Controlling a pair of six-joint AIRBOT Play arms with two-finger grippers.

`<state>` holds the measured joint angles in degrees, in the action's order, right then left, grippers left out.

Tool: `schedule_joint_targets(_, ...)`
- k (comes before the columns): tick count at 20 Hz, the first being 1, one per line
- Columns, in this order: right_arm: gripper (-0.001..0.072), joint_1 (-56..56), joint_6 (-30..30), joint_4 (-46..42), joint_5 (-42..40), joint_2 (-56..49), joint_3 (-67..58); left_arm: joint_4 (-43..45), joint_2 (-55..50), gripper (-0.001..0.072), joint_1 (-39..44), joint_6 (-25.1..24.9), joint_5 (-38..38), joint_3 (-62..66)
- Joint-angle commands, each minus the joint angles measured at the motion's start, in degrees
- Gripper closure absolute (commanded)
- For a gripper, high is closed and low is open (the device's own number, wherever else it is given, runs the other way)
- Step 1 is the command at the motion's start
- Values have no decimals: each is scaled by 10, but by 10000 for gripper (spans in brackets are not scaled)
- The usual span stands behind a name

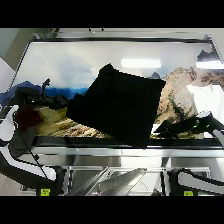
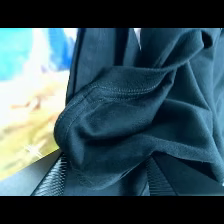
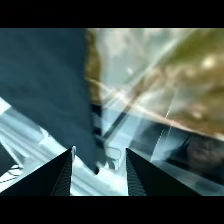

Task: Fold the shirts.

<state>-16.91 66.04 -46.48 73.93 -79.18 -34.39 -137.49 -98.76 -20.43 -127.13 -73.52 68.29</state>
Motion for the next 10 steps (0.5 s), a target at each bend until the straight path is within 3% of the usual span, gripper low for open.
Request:
schedule_joint_targets(1,328,57,10,25,-85,3,62,-10,0,177,0,1,13,3)
schedule_joint_targets(7,330,187,-38,143,-138,-19,66,-17,0,178,0,1,13,3)
schedule_joint_targets(8,386,202,-58,169,-137,-21,66,-17,1,194,0,1,10,3)
schedule_joint_targets(9,491,206,-74,195,-137,-21,66,-17,1,462,0,0,4,3)
schedule_joint_targets(10,495,205,-84,214,-137,-21,65,-17,1,632,-2,-4,-3,3)
